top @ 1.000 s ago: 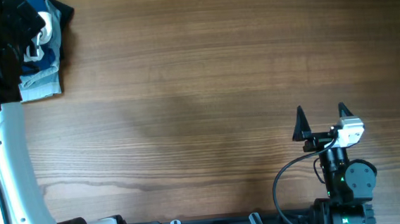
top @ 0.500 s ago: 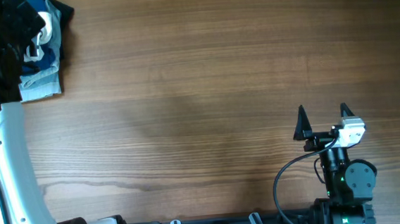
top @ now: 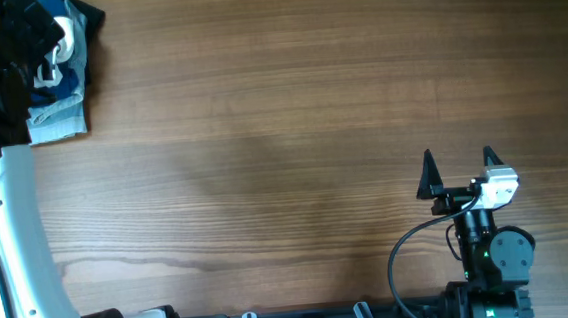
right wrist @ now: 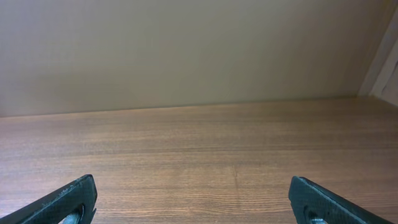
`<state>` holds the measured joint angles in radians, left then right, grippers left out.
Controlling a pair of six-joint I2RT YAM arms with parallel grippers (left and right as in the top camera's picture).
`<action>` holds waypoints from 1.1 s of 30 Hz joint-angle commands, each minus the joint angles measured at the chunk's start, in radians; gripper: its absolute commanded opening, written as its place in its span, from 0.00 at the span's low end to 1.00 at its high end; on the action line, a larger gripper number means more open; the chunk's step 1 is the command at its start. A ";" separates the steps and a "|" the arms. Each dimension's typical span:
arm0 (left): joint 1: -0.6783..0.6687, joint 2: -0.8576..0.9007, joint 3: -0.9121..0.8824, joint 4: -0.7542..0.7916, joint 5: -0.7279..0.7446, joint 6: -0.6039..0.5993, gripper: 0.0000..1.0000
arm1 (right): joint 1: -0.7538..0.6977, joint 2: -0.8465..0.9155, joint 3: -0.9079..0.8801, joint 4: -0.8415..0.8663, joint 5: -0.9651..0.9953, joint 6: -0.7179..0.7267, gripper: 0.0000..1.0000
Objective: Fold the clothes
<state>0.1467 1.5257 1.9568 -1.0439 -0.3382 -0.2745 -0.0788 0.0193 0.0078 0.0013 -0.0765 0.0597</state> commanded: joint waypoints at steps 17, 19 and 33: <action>-0.195 -0.640 -1.334 1.098 0.270 -0.003 1.00 | 0.005 -0.005 -0.003 0.001 0.021 0.012 1.00; -0.204 -0.737 -1.455 1.140 0.271 -0.003 1.00 | 0.005 -0.005 -0.003 0.002 0.021 0.011 1.00; -0.173 -1.298 -1.834 1.154 0.260 -0.003 1.00 | 0.005 -0.005 -0.003 0.002 0.021 0.011 1.00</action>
<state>-0.0444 0.3225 0.1902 0.1070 -0.0765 -0.2756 -0.0788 0.0193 0.0078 0.0006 -0.0696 0.0597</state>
